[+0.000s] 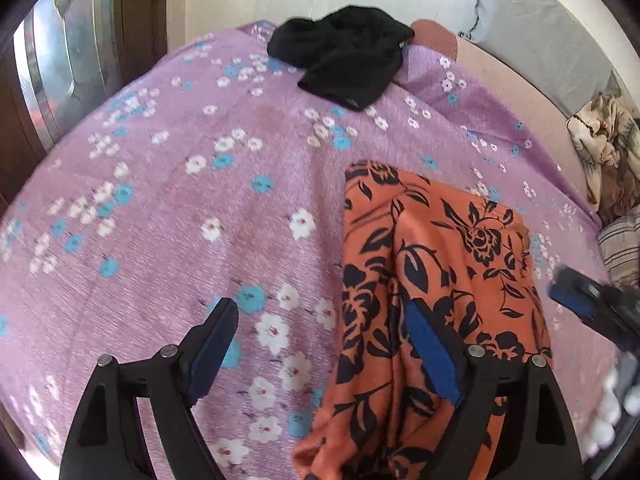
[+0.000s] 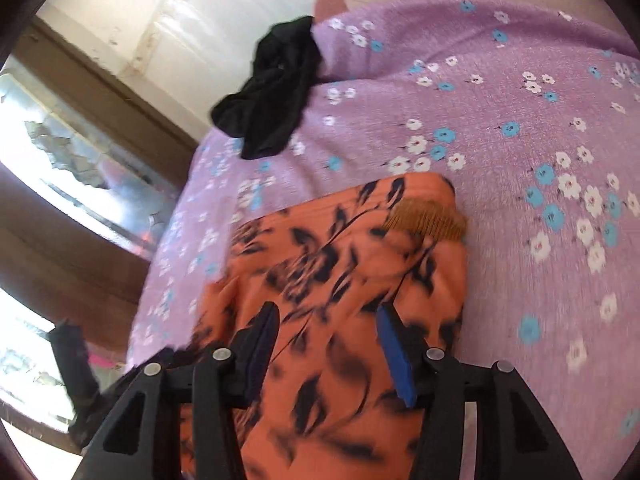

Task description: Fold small clothes

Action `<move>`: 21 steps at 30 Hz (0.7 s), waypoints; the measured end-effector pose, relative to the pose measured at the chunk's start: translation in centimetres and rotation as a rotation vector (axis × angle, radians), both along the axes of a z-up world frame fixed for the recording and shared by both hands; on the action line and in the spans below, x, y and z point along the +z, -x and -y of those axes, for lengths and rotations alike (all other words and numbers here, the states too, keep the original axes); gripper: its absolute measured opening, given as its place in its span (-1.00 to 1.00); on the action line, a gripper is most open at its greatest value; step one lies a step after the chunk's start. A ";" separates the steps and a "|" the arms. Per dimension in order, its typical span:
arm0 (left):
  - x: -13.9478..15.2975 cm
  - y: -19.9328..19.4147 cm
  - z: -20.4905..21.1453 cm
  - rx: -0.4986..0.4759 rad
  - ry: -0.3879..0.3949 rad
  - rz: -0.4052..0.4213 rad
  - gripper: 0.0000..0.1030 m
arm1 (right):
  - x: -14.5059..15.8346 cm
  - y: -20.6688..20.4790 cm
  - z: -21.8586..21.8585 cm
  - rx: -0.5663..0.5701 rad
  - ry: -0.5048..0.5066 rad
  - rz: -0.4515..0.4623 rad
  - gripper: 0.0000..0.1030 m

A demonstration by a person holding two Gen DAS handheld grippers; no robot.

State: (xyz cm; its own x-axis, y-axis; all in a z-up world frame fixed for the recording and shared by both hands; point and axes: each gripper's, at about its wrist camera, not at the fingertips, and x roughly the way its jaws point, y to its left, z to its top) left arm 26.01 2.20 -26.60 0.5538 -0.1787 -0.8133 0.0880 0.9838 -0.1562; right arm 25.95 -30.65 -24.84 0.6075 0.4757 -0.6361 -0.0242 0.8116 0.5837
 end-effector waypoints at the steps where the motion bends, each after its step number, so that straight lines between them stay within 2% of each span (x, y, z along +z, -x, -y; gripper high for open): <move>1: 0.2 0.3 0.1 -0.001 -0.025 0.014 0.68 | 0.3 1.6 -1.1 0.014 0.003 0.022 0.06; 4: 0.1 0.7 0.4 -0.011 -0.089 0.017 0.68 | 0.0 5.6 -3.2 0.061 0.027 0.037 0.04; 7: -1.5 0.5 0.9 -0.018 -0.197 -0.040 0.68 | -4.0 7.4 -6.0 0.138 0.057 -0.072 -0.08; 9: -2.0 0.4 0.6 -0.007 -0.219 -0.059 0.69 | -4.4 8.8 -7.1 0.124 0.122 0.031 -0.09; 11: -1.1 0.7 0.2 0.006 -0.180 -0.026 0.68 | -3.5 8.7 -7.4 0.121 0.152 0.012 -0.10; 13: 0.2 1.5 -0.1 0.007 -0.129 0.040 0.68 | -2.5 8.6 -6.8 0.112 0.101 -0.027 -0.12; 16: 2.2 2.8 0.0 -0.032 -0.002 0.138 0.68 | -0.9 9.5 -5.5 0.120 0.077 0.027 -0.13; 17: 2.7 3.1 0.3 -0.051 0.030 0.161 0.69 | -0.6 9.8 -5.0 0.090 0.066 0.025 -0.13; 19: 2.8 3.2 1.2 -0.098 0.064 0.164 0.69 | -0.2 10.2 -3.3 0.057 0.043 0.042 -0.13; 21: 2.1 2.6 2.7 -0.132 0.034 0.129 0.69 | -0.3 10.4 -1.7 0.023 -0.006 0.048 -0.12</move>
State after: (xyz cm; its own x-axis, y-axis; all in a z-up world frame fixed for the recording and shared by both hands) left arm 23.36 -0.48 -24.45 0.6231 -0.2832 -0.7291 0.2380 0.9566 -0.1682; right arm 15.55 -28.95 -25.16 0.6262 0.4941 -0.6032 -0.0714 0.8067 0.5867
